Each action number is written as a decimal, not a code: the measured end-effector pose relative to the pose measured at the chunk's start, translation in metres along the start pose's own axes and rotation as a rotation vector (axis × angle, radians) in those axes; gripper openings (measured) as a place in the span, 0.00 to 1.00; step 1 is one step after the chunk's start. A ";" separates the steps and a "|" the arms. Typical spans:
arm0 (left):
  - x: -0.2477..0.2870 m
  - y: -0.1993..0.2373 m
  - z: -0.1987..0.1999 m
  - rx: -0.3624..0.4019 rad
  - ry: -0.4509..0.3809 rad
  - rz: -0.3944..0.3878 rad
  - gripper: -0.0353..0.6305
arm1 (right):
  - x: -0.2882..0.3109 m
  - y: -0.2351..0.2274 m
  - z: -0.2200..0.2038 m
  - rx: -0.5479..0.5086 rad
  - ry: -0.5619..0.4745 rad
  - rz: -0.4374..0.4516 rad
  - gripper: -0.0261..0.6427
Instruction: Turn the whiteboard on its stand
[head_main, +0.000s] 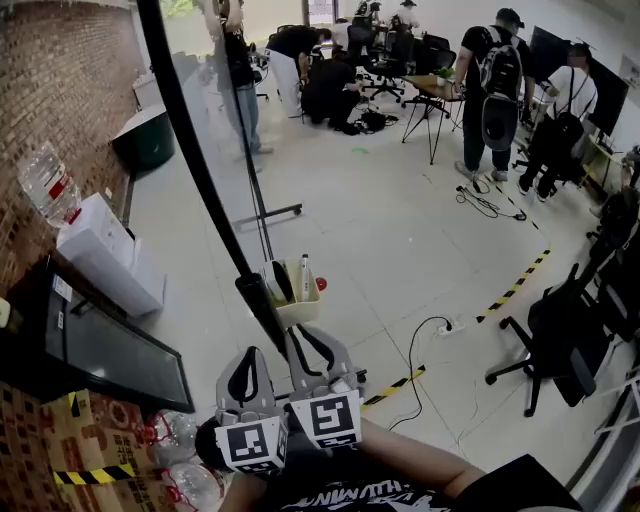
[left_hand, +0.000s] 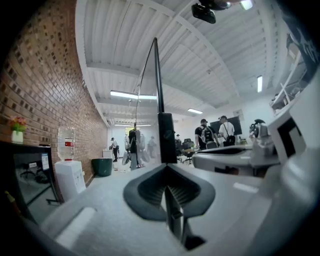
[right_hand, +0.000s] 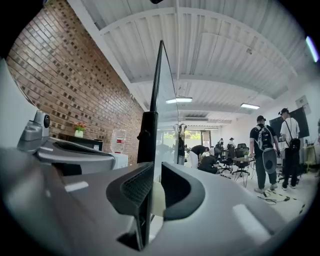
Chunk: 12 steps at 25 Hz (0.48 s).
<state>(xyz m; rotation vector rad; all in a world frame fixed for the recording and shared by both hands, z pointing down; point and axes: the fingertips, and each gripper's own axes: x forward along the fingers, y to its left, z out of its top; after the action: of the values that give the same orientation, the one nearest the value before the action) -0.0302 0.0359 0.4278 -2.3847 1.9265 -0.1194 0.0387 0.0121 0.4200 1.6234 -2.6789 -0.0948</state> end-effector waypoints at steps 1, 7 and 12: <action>0.003 -0.005 0.002 0.001 -0.008 -0.013 0.06 | -0.001 -0.004 0.002 0.006 -0.014 0.002 0.11; -0.003 -0.020 0.004 -0.023 0.006 -0.034 0.06 | -0.010 0.000 0.004 0.029 -0.034 0.052 0.05; -0.003 -0.021 0.006 -0.012 -0.012 -0.028 0.06 | -0.011 0.001 0.006 -0.005 -0.018 0.066 0.05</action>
<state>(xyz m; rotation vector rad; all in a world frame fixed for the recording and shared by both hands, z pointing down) -0.0094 0.0431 0.4245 -2.4142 1.8949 -0.0949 0.0427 0.0229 0.4147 1.5377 -2.7404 -0.1169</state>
